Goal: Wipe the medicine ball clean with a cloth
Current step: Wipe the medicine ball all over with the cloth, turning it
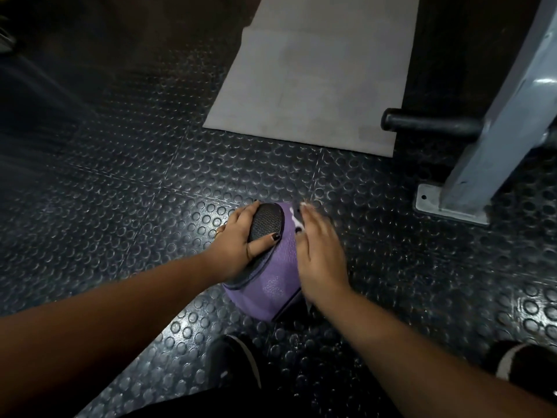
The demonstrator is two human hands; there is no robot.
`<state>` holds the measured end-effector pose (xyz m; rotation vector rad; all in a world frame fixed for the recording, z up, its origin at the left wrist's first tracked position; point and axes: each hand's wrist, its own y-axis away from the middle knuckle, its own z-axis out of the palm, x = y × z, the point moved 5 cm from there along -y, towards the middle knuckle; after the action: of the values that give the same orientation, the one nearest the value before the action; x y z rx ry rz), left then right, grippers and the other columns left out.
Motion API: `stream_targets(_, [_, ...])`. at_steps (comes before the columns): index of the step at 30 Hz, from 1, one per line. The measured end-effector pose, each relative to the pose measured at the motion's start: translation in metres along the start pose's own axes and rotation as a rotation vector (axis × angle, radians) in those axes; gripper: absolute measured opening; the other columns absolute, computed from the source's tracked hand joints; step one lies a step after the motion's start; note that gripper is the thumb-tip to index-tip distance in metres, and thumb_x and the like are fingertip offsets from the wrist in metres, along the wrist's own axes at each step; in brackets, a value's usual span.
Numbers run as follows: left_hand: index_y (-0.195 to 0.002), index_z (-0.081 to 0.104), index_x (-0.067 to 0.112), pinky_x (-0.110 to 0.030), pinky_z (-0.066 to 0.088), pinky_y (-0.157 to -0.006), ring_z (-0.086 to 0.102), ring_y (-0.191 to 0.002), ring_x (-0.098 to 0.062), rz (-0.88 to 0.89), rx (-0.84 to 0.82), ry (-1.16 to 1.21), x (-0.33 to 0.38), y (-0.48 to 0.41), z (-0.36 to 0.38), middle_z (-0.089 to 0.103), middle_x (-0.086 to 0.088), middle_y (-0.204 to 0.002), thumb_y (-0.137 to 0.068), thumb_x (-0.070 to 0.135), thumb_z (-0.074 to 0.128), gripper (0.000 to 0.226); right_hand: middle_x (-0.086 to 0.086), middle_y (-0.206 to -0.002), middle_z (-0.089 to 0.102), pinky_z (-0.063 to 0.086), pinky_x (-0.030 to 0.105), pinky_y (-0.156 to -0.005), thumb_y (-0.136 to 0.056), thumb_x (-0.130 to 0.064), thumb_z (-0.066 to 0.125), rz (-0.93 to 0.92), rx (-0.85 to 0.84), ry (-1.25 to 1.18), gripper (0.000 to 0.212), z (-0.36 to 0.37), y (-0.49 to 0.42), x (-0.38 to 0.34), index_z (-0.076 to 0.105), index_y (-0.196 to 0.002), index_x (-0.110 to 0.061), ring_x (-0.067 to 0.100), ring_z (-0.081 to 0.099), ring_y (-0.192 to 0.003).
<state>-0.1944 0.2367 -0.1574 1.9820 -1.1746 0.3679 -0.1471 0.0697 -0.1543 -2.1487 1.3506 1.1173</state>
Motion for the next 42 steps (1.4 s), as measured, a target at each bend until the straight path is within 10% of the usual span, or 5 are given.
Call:
stream_targets(5, [-0.157, 0.019, 0.028, -0.044, 0.034, -0.115, 0.039, -0.130, -0.027, -0.008, -0.043, 0.033, 0.000, -0.003, -0.008, 0.031, -0.006, -0.143, -0.060, 0.083, 0.050, 0.115, -0.004, -0.161, 0.002, 0.017, 0.044, -0.118, -0.102, -0.030, 0.024, -0.136, 0.027, -0.037, 0.054, 0.017, 0.071, -0.001, 0.012, -0.153, -0.016, 0.018, 0.003, -0.148])
stream_targets(14, [-0.156, 0.020, 0.028, -0.054, 0.029, -0.117, 0.034, -0.136, -0.026, 0.011, 0.001, 0.051, -0.015, 0.001, -0.010, 0.029, -0.002, -0.148, -0.057, 0.097, 0.049, 0.124, 0.004, -0.149, 0.040, 0.023, 0.033, -0.116, -0.101, -0.027, 0.029, -0.117, -0.066, 0.106, 0.046, 0.012, -0.032, -0.023, 0.040, -0.143, -0.012, 0.019, 0.033, -0.138])
stream_targets(20, [-0.157, 0.018, 0.030, -0.040, 0.028, -0.116, 0.032, -0.134, -0.022, -0.030, 0.032, 0.090, -0.015, 0.000, -0.005, 0.027, -0.002, -0.148, -0.060, 0.085, 0.049, 0.116, 0.014, -0.115, 0.061, 0.036, 0.031, -0.074, -0.101, -0.026, 0.031, 0.035, -0.321, 0.188, 0.035, 0.021, -0.092, -0.018, 0.060, -0.106, -0.008, 0.027, 0.054, -0.099])
stream_targets(30, [-0.158, 0.019, 0.023, -0.024, 0.026, -0.105, 0.034, -0.125, -0.013, 0.003, 0.045, 0.106, -0.011, 0.005, -0.005, 0.030, -0.001, -0.143, -0.064, 0.078, 0.046, 0.112, -0.002, -0.161, 0.003, 0.009, 0.042, -0.119, -0.097, -0.027, 0.026, -0.212, -0.074, 0.217, 0.059, 0.030, 0.072, -0.018, 0.011, -0.153, -0.017, 0.018, 0.001, -0.148])
stream_targets(42, [-0.156, 0.019, 0.032, -0.031, 0.026, -0.112, 0.029, -0.137, -0.019, 0.005, 0.014, 0.093, -0.011, 0.003, -0.007, 0.023, -0.004, -0.153, -0.083, 0.074, 0.050, 0.090, 0.006, -0.136, 0.053, 0.037, 0.033, -0.098, -0.101, -0.030, 0.028, -0.042, -0.154, 0.275, 0.042, 0.022, -0.069, -0.033, 0.052, -0.131, -0.014, 0.022, 0.049, -0.123])
